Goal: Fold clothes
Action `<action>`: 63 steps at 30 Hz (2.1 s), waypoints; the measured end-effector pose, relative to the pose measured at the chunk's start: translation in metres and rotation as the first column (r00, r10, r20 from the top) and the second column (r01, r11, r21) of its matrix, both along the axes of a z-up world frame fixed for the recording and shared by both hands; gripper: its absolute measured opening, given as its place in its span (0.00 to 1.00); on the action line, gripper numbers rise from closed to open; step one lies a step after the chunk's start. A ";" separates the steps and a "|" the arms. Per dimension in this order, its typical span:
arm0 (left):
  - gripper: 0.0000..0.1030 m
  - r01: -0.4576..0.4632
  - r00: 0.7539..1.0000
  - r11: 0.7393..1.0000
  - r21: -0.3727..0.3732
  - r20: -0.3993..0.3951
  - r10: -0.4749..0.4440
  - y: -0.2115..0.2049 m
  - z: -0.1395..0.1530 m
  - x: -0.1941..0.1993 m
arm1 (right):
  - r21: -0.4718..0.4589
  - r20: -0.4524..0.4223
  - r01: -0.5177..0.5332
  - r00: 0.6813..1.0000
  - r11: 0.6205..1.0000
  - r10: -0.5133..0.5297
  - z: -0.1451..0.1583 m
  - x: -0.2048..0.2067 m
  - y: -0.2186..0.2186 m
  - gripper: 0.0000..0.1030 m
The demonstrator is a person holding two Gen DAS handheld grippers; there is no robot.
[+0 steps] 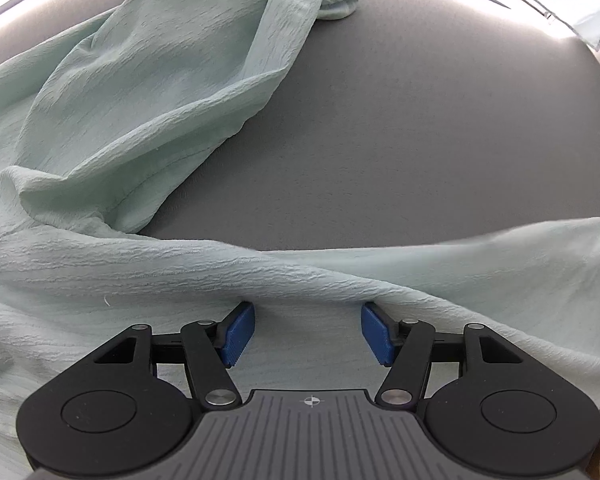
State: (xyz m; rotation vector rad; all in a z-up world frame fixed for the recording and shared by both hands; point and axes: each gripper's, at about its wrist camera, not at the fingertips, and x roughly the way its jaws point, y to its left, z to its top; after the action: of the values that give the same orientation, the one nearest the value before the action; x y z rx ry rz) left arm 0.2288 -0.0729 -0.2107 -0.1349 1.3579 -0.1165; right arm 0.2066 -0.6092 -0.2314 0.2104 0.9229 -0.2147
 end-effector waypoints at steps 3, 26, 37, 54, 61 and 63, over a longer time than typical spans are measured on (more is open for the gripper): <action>0.62 0.014 1.000 1.000 0.008 -0.001 -0.014 -0.001 -0.001 -0.001 | 0.004 0.053 0.073 0.996 0.997 -0.073 0.003 0.001 -0.007 0.04; 0.68 0.016 1.000 1.000 -0.007 0.016 -0.016 0.005 0.003 -0.018 | 0.005 0.167 0.302 0.940 0.953 -0.298 0.034 -0.044 -0.048 0.60; 0.69 0.039 0.999 0.998 -0.039 0.020 -0.039 -0.006 -0.004 -0.021 | 0.105 -0.058 0.560 0.829 0.822 -0.557 0.013 -0.243 -0.050 0.59; 0.69 0.180 0.984 0.983 -0.042 0.002 -0.180 -0.035 -0.005 -0.037 | 0.183 -0.042 0.419 0.907 0.890 -0.418 -0.002 -0.214 -0.063 0.57; 0.70 0.202 0.979 0.979 -0.029 0.000 -0.202 -0.040 -0.005 -0.040 | 0.238 -0.072 0.289 0.957 0.927 -0.280 -0.002 -0.201 -0.073 0.04; 0.70 0.203 0.979 0.979 -0.027 -0.002 -0.203 -0.039 -0.004 -0.041 | 0.275 -0.052 0.248 0.969 0.929 -0.243 0.001 -0.201 -0.075 0.03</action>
State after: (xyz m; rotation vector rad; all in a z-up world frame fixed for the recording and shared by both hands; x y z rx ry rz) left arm 0.1877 -0.1119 -0.2146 -0.0189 1.3729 -0.3063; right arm 0.0055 -0.6838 -0.2304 0.5892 0.9420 -0.3174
